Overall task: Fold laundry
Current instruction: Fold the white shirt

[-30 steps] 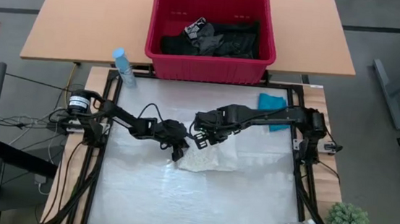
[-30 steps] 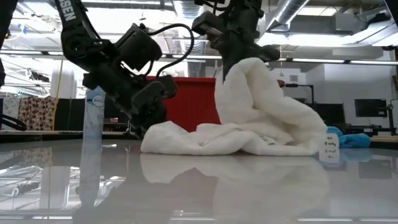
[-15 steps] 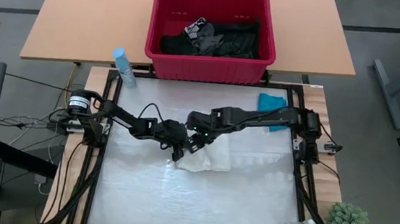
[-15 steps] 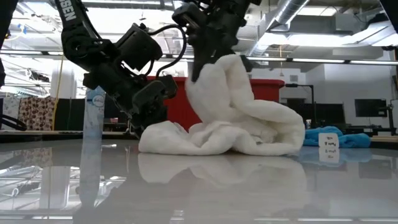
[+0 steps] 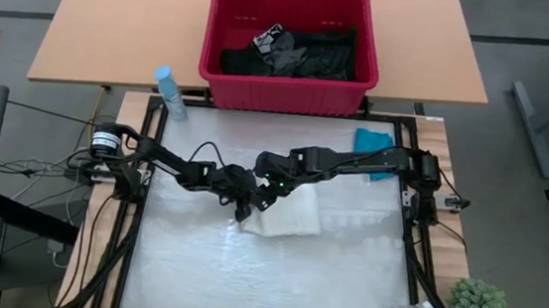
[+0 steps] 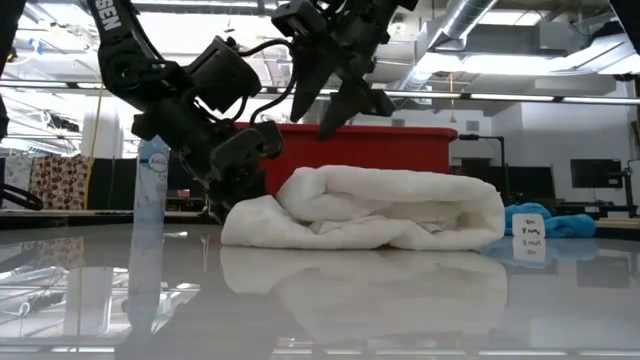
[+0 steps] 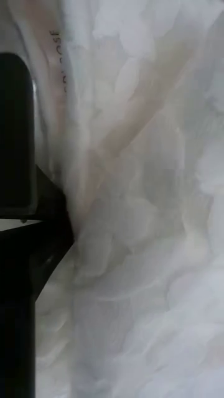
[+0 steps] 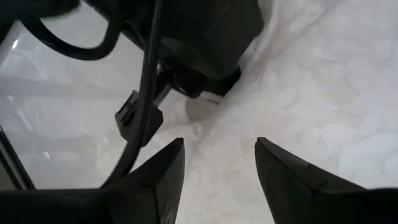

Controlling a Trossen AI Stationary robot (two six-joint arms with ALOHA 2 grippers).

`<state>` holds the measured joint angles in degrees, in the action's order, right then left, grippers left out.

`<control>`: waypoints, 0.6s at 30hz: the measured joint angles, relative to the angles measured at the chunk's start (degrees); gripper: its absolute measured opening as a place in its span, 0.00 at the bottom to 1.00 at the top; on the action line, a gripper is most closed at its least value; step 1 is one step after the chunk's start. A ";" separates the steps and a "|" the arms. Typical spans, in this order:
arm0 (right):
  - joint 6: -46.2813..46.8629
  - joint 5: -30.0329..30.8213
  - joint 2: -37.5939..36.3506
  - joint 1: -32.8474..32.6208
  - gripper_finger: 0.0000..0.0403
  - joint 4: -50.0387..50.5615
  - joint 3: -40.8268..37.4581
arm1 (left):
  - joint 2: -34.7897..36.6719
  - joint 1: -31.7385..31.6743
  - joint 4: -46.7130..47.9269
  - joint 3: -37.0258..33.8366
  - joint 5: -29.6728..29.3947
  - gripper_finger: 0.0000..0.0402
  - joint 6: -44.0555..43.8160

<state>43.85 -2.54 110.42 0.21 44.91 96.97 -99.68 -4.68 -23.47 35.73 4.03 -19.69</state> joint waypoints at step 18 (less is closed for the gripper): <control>8.96 20.10 -0.65 -7.53 0.53 3.16 0.02 | 14.39 -3.84 13.17 -0.13 1.06 0.00 5.39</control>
<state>52.80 17.55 109.78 -7.32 48.07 96.99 -85.28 -8.52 -10.30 35.59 5.09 -14.29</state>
